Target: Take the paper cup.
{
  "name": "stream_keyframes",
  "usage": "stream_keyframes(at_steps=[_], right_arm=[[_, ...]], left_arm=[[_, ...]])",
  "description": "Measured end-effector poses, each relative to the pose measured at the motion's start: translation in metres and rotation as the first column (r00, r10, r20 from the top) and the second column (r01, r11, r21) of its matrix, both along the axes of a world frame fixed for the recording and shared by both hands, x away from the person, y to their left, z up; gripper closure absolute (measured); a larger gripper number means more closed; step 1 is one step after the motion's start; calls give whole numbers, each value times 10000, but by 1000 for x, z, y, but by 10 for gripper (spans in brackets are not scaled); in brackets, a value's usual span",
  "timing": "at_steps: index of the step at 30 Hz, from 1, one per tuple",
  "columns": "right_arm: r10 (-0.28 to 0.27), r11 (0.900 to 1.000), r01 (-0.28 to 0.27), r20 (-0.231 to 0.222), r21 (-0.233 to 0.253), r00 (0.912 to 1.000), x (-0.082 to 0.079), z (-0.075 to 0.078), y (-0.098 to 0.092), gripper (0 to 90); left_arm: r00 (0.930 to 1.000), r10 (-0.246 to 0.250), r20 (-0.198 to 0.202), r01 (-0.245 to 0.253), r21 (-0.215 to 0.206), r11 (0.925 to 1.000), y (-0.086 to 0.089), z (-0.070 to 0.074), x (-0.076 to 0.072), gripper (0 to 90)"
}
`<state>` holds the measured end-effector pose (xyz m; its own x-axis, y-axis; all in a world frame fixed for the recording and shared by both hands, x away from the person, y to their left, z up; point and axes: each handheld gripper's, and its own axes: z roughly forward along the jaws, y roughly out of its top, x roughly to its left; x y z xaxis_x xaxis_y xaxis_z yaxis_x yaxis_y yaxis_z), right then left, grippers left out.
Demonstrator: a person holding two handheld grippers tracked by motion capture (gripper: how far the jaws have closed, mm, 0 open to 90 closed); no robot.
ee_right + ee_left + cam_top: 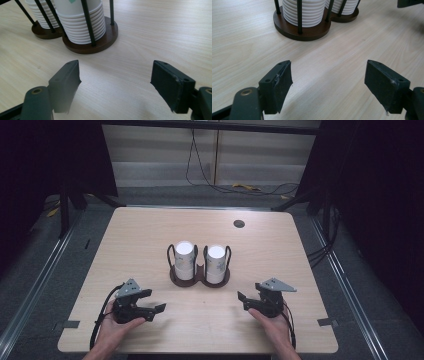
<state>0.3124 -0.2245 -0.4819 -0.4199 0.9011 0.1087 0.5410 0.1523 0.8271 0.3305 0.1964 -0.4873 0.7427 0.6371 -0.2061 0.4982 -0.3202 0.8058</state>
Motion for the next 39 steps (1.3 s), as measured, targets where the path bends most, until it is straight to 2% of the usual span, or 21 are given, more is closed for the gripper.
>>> stream_keyframes(at_steps=[2,3,6,7,10,15,19,26,29,32,33,35,37,39], right_arm=[[59,9999,-58,-99,142,9999,0,0,0,228],[110,9998,-108,-177,141,9998,0,0,1,227],[234,9997,-231,-201,118,9995,1,0,1,230],[261,9996,-259,-171,94,9995,1,1,1,235],[297,9992,-296,-55,278,9995,0,2,0,248],[539,9976,-541,53,439,9985,0,3,2,278],[891,9951,-893,76,433,9960,1,6,6,292],[1007,9932,-1023,307,555,9944,0,14,11,294],[1261,9918,-1269,380,178,9913,1,18,16,295],[1393,9900,-1401,446,165,9892,2,21,18,295],[1448,9891,-1459,480,196,9883,3,22,19,289],[1428,9896,-1436,483,124,9886,6,25,22,249],[1528,9878,-1540,499,218,9870,9,26,23,245],[1560,9872,-1575,534,261,9863,11,28,25,237]], left_arm=[[10000,25,11,-25,-127,9999,0,0,1,224],[9998,78,177,-78,-14,10000,0,1,1,249],[10000,31,85,-29,-136,9999,1,2,0,278],[9999,29,112,-28,-130,9999,1,2,0,316],[9998,-49,202,50,-2,10000,-1,1,0,306],[9997,-144,187,150,-313,9994,0,3,0,318],[9998,-200,97,203,-330,9992,0,3,1,331],[9987,-501,-12,499,-653,9966,3,6,-1,386],[9974,-722,-56,718,-507,9961,1,7,-2,395],[9951,-990,-34,988,-310,9946,-1,7,0,396],[9953,-966,93,968,-183,9951,-1,7,0,424],[9950,-965,245,972,-298,9948,-1,8,0,433],[9952,-829,512,843,-256,9961,0,10,-1,463],[9956,-889,304,900,-359,9953,0,10,-1,469]])
